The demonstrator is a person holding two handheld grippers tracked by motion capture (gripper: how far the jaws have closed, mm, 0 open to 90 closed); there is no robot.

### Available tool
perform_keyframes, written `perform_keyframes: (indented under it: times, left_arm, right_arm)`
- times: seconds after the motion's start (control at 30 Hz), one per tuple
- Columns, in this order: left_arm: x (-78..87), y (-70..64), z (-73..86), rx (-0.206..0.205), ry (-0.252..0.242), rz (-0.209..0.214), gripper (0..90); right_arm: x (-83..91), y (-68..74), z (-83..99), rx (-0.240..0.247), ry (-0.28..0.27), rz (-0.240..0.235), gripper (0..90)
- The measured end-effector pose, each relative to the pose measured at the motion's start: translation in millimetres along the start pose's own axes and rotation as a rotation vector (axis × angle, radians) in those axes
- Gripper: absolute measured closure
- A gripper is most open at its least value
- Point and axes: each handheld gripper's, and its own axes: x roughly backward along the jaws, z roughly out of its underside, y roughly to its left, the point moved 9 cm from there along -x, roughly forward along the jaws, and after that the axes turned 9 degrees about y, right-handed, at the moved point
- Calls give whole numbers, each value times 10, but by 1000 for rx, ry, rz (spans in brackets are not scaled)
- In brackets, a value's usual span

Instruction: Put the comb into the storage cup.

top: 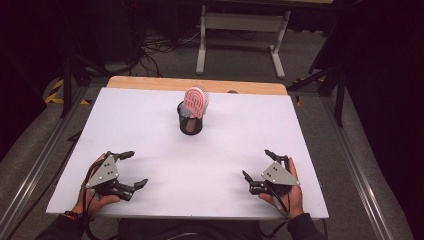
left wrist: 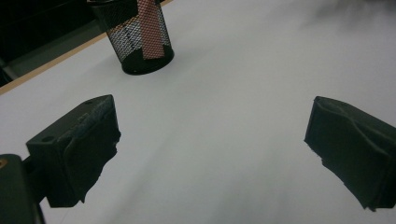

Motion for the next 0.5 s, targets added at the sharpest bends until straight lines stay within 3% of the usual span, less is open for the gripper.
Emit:
perform_keyframes:
  times: [0.5]
  left_arm:
    - [27,1,21,-4,6,-18,40]
  right_arm:
    - [-11,-11,-68,-10,-26,-9,54]
